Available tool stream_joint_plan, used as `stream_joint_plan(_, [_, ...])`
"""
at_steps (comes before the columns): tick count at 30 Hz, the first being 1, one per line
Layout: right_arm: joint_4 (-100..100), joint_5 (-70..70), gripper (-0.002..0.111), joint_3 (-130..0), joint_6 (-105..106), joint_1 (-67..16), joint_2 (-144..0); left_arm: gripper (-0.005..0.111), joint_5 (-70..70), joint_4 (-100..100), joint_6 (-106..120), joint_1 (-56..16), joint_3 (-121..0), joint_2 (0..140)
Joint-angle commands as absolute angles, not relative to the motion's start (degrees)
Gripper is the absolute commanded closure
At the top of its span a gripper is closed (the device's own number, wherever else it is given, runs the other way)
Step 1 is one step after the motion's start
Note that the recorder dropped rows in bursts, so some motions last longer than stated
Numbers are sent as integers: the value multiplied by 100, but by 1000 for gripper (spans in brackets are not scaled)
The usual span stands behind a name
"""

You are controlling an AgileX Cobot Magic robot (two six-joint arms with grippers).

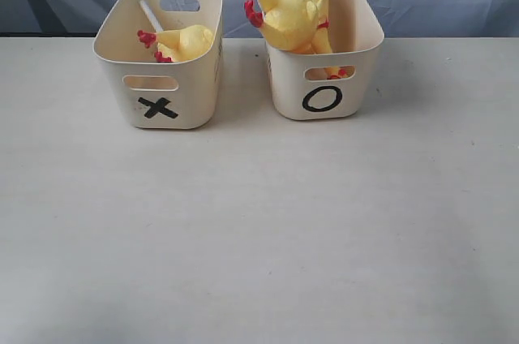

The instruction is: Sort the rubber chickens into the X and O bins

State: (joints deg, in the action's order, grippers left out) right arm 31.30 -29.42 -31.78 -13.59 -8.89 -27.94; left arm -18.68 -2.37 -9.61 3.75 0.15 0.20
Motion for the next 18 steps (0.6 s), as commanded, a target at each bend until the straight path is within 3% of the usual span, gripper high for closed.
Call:
stream_joint_plan(1, [2772, -2056, 109, -3112, -1763, 312, -1600, 107, -1805, -240, -990, 329, 0, 0])
stream_joint_plan(6, [2168, -4019, 109, -2606, -1800, 533, -407, 107, -1805, -240, -990, 329, 0, 0])
stream_joint_plan(10, [989, -2294, 109, -1092, -1567, 522, -199, 107, -1805, -240, -990, 329, 0, 0])
stream_joint_plan(14, [720, -1428, 109, -61, -1386, 522, -224, 107, -1805, -240, -990, 329, 0, 0])
stream_joint_plan(18, [745, -1902, 109, 0, -1233, 522, -224, 107, -1805, -240, -990, 329, 0, 0])
